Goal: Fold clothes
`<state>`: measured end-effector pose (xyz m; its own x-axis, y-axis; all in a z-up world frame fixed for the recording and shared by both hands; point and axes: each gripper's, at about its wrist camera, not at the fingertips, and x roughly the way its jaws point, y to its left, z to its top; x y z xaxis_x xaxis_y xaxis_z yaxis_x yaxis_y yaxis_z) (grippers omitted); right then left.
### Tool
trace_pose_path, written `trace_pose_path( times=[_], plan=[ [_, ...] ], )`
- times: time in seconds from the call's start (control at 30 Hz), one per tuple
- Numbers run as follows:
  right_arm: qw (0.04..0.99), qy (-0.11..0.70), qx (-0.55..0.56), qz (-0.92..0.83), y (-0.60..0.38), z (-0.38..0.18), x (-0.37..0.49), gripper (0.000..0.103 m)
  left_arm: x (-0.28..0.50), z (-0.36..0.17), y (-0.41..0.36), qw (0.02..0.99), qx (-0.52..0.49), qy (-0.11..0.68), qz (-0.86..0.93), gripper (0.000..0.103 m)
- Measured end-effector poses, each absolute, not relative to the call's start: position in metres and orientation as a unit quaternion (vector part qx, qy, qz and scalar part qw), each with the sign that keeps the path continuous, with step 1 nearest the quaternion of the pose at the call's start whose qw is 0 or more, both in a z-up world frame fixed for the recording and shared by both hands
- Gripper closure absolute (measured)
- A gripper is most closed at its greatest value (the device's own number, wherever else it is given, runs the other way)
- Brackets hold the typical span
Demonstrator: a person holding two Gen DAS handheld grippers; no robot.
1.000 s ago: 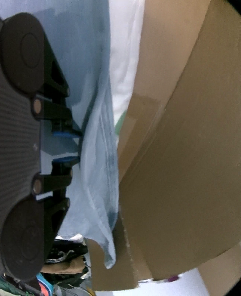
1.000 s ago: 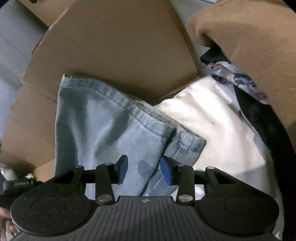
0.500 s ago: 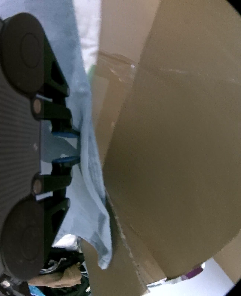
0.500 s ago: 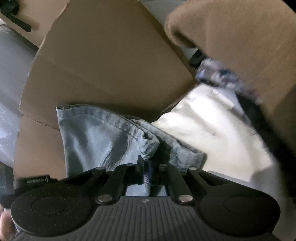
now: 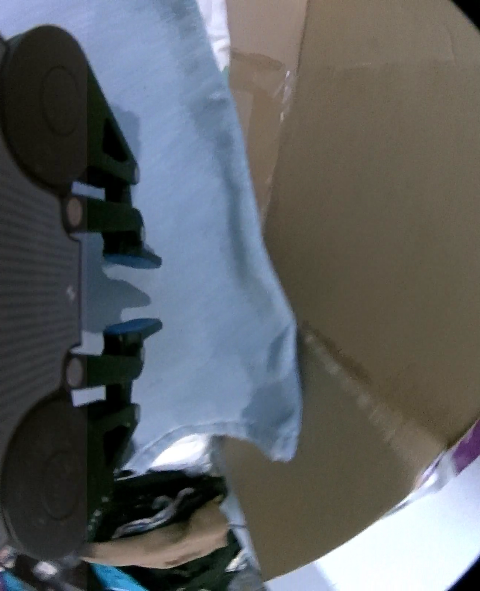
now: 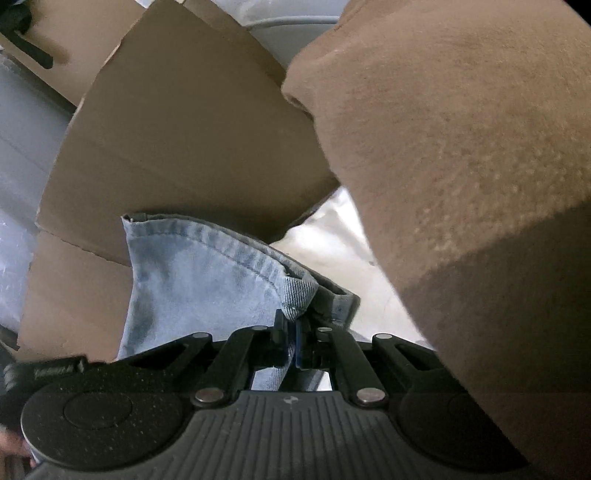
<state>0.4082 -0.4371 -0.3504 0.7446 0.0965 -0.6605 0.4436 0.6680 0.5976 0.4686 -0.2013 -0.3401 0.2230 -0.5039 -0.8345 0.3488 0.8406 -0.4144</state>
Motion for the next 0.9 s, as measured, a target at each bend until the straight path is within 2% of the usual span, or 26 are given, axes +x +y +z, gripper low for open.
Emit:
trace_pose_path(
  times=[0.2,0.27,0.37,0.43,0.7,0.9],
  plan=[
    [0.845,0.359,0.379,-0.115,-0.433,-0.346,0.407,0.101,0.450,-0.336,-0.196,0.765,-0.084,0.583,-0.261,0.067],
    [0.847,0.373,0.358,-0.121,-0.429,-0.346,0.411,0.098,0.446,-0.338,-0.198,0.764,-0.075,0.588,-0.256,0.063],
    [0.851,0.377,0.346,-0.119,-0.422,-0.341,0.409,0.085,0.435,-0.335,-0.195,0.763,-0.049,0.592,-0.254,0.061],
    [0.852,0.370,0.355,-0.110,-0.420,-0.339,0.401,0.069,0.428,-0.330,-0.192,0.762,-0.029,0.593,-0.258,0.060],
    [0.831,0.362,0.415,-0.082,-0.416,-0.348,0.363,0.066,0.404,-0.330,-0.194,0.755,0.020,0.603,-0.257,0.060],
    [0.823,0.348,0.439,-0.094,-0.418,-0.360,0.357,0.057,0.391,-0.342,-0.196,0.739,0.023,0.624,-0.253,0.060]
  ],
)
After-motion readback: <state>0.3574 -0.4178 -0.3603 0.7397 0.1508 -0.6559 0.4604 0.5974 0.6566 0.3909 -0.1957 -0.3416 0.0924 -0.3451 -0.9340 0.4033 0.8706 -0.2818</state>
